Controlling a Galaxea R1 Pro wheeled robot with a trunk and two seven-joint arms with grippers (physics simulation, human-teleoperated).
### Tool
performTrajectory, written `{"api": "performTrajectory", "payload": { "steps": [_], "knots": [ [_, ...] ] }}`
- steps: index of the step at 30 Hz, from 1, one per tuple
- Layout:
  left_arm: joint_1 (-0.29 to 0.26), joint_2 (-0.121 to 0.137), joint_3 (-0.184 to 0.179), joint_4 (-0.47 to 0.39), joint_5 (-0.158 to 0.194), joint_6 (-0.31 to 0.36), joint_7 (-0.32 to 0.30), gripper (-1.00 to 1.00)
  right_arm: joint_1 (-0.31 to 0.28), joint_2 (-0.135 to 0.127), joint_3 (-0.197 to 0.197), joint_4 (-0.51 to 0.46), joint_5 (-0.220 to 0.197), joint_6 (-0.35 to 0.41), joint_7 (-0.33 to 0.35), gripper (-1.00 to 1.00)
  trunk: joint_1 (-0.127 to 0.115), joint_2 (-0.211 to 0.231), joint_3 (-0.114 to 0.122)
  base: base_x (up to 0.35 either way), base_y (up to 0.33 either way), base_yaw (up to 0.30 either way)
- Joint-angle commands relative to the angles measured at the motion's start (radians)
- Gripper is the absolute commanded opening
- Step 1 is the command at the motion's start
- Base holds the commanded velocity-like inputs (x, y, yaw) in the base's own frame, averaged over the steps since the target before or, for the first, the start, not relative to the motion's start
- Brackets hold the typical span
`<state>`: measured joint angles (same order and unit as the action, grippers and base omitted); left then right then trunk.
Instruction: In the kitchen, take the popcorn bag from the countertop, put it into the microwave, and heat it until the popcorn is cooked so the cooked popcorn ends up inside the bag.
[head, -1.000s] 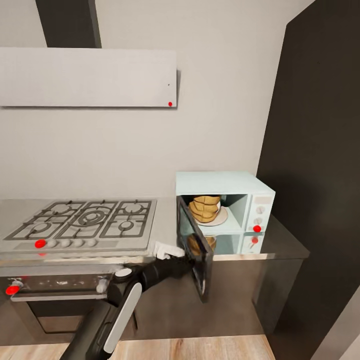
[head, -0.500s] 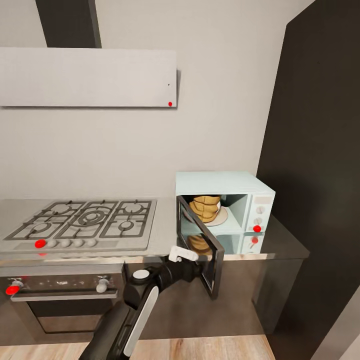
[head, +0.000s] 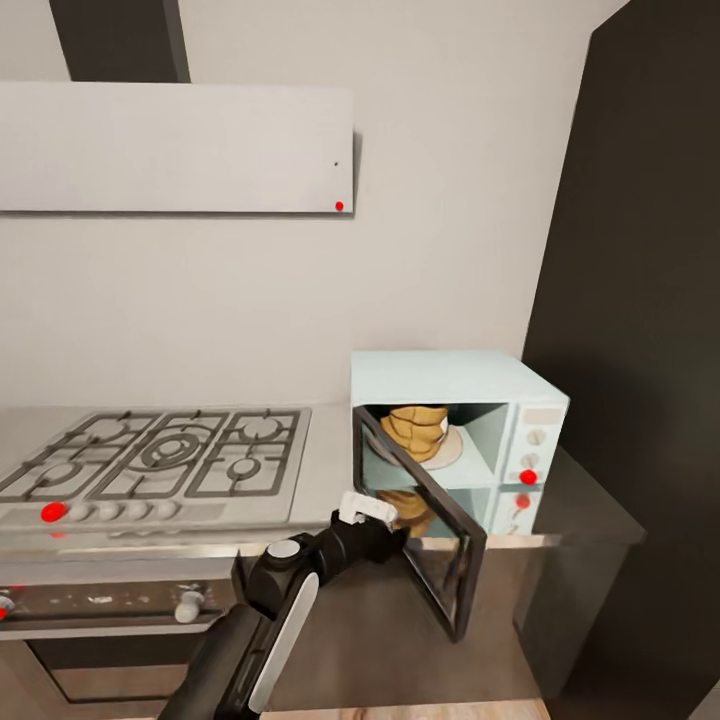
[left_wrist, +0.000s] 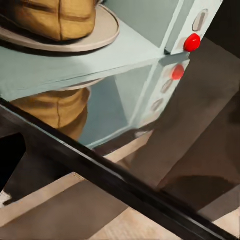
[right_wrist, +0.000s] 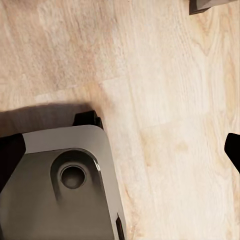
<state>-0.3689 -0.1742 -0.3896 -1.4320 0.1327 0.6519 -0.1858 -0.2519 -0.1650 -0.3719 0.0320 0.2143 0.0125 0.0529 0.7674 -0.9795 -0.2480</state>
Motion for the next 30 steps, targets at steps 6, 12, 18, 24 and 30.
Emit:
{"api": "performTrajectory", "payload": {
  "steps": [6,12,18,24,30],
  "knots": [
    [-0.001,0.000,-0.124,-0.002,0.013,0.008,0.003,1.00,-0.001,-0.001,-0.009,0.002,0.010,0.001,0.002,1.00,0.000,-0.001,-0.001,0.032,0.000,0.000],
    [-0.001,0.000,-0.213,-0.002,0.015,0.008,0.003,1.00,-0.001,0.000,-0.009,0.001,0.009,0.002,0.002,1.00,0.000,-0.001,-0.001,0.000,0.000,0.000],
    [-0.002,0.000,-0.218,-0.002,0.014,0.007,0.003,1.00,-0.001,0.004,-0.009,0.002,0.007,0.005,0.001,1.00,0.000,-0.001,-0.001,0.000,0.000,-0.129],
    [-0.001,0.000,-0.219,0.002,0.016,-0.074,0.005,1.00,-0.001,0.004,-0.009,0.002,0.007,0.004,0.001,1.00,0.000,-0.001,-0.001,0.000,0.000,-0.222],
    [-0.001,0.000,-0.219,0.017,0.010,-0.082,0.009,1.00,-0.001,0.005,-0.009,0.002,0.007,0.003,0.001,1.00,0.000,-0.001,-0.001,0.000,0.000,-0.216]
  ]
}}
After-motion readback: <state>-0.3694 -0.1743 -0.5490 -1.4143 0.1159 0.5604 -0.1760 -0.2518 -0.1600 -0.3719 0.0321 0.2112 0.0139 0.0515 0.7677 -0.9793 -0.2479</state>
